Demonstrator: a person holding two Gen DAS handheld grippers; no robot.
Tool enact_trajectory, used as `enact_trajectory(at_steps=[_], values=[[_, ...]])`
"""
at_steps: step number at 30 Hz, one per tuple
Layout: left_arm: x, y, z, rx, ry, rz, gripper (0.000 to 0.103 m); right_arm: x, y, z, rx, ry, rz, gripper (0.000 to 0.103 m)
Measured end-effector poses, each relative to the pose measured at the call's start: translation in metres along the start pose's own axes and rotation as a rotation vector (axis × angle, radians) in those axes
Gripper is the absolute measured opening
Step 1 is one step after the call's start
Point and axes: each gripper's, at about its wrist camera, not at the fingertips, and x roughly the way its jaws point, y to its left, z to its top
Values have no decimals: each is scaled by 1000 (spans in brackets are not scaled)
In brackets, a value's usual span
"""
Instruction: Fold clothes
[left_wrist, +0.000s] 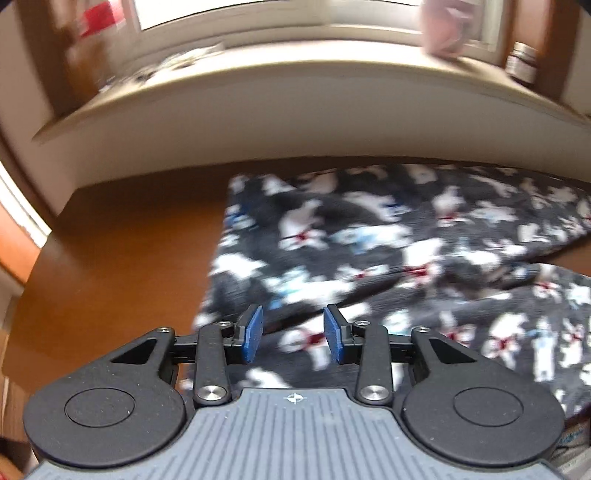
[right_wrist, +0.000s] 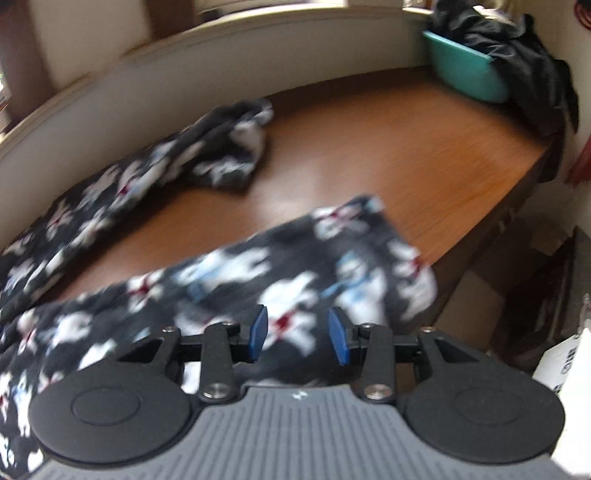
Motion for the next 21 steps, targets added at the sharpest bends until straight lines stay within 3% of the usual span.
enact_trajectory(at_steps=[4,10,15,21], values=[[8,-37,9,51,-9,-66,45,-3,-12,1,20,-21,-30,40],[22,-93,1,84,30,-109,48,3,-23,4,-16,-15,5,40],[31,-141,-6,37,15,-115,54,34,-32,21,-98,9,53,40],[35,-206,-9,-34,86,-102,54,74,-61,54,-193,50,99,40]])
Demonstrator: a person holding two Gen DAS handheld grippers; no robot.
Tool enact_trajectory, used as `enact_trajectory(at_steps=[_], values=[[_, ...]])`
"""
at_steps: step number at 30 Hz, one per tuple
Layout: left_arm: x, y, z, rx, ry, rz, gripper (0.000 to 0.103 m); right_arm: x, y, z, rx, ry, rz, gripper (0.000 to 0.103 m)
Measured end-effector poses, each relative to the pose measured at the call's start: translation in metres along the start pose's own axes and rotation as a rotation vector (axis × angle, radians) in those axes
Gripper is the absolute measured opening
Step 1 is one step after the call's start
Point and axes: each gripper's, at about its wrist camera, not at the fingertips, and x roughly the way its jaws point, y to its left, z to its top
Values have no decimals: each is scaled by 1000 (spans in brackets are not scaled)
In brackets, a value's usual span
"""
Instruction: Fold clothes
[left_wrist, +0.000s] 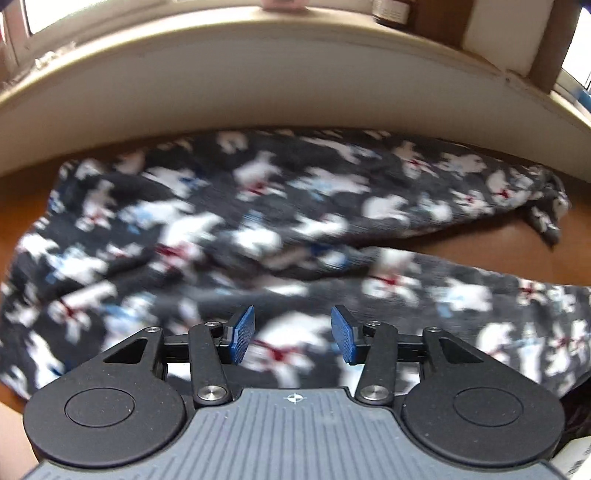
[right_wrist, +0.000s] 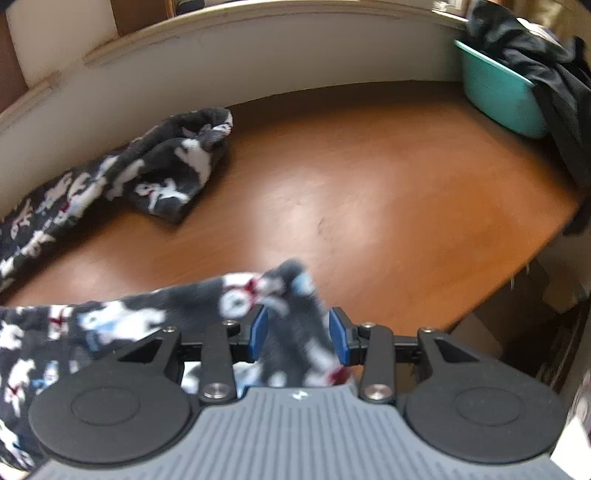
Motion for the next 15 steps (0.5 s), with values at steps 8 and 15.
enact_trajectory(at_steps=[8,15], values=[[-2,-41,7,12,30,55,56,40,-28,20,20,47,155,41],[-2,-50,5,2,47,92,56,44,-23,24,-54,31,233,28]])
